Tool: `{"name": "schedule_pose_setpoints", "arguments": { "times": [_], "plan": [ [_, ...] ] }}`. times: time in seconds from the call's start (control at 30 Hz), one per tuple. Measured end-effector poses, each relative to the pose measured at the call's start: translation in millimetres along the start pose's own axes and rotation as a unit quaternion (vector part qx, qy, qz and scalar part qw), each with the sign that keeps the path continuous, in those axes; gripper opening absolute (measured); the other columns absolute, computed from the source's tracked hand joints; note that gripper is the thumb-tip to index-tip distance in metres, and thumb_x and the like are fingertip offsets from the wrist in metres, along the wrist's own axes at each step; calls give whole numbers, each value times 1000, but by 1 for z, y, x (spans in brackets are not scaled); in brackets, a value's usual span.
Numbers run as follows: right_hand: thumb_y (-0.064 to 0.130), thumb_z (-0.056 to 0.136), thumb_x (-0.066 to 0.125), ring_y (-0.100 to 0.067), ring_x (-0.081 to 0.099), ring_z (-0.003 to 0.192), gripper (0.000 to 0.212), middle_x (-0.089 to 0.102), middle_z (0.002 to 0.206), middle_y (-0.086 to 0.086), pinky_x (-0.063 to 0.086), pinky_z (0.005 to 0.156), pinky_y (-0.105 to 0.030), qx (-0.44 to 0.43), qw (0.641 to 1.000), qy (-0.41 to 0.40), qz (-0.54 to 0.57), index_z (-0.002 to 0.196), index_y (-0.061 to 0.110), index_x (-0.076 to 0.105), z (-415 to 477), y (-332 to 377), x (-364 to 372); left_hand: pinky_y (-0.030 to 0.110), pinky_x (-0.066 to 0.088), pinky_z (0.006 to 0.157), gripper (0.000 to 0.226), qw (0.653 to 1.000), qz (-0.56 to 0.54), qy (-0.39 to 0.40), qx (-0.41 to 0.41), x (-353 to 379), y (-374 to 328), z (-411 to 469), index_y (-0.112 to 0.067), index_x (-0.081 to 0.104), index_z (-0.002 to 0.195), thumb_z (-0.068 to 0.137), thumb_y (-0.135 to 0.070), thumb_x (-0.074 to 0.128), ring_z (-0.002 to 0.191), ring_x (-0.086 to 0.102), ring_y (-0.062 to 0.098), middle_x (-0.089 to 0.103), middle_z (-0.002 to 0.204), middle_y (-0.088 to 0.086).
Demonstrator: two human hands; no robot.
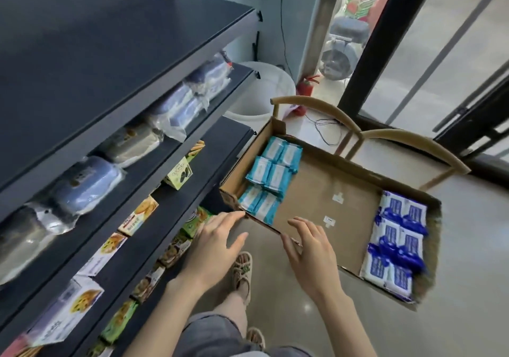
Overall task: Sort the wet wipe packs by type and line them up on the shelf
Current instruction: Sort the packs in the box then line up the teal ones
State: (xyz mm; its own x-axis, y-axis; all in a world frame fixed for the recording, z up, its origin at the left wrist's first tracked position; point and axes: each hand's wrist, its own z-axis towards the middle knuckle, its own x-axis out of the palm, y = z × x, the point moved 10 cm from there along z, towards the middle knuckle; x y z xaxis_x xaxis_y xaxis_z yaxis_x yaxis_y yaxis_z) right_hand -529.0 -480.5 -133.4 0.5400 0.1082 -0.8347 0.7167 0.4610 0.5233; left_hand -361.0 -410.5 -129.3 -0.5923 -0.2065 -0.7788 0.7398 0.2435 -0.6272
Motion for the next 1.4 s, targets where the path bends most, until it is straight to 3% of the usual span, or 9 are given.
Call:
{"name": "schedule_pose_setpoints", "arguments": {
  "times": [0.23,0.43,0.77,0.93,1.07,1.27,1.4],
  "plan": [
    [26,90,61,-25,60,104,28,66,115,-5,48,87,-31,76,997,16,11,113,9,65,98,-50,40,36,40,101,38,998,-11,60,-6,42,17,123,-22,52,130,92,-27,57,115,49,11,57,123,-5],
    [23,93,58,-26,54,108,28,62,119,-5,42,89,-30,151,984,82,38,117,9,61,179,-101,111,21,43,87,35,986,-53,124,-102,99,78,225,-19,54,127,92,-19,58,103,53,7,60,117,-3],
    [27,97,49,-21,48,111,32,56,125,-2,36,85,-26,270,943,178,78,125,12,53,244,-194,242,24,41,91,35,955,-71,164,-237,215,176,321,-13,52,127,92,-13,56,106,51,12,54,119,2],
    [26,97,50,-21,45,118,36,52,130,-5,33,90,-23,316,924,194,97,129,11,49,261,-243,305,19,30,92,41,942,-78,128,-302,271,221,349,-10,47,133,93,-15,56,118,46,16,49,129,5],
    [21,93,57,-25,39,122,50,42,137,-9,29,95,-22,318,923,193,101,137,7,39,278,-275,343,20,24,99,53,937,-59,101,-328,306,246,366,-6,38,140,93,-22,58,127,35,20,41,137,8],
    [18,83,71,-27,37,120,72,37,133,-15,28,91,-21,352,921,136,95,142,5,31,289,-310,365,14,25,91,52,936,-54,31,-347,328,264,373,-7,47,130,85,-22,68,117,38,16,42,126,5],
    [15,73,79,-29,47,108,76,45,119,-15,43,92,-37,342,930,94,91,135,1,37,293,-318,364,4,26,79,48,931,-71,-7,-359,327,265,374,-6,51,120,79,-17,74,101,44,13,41,118,2]
  ]
}}
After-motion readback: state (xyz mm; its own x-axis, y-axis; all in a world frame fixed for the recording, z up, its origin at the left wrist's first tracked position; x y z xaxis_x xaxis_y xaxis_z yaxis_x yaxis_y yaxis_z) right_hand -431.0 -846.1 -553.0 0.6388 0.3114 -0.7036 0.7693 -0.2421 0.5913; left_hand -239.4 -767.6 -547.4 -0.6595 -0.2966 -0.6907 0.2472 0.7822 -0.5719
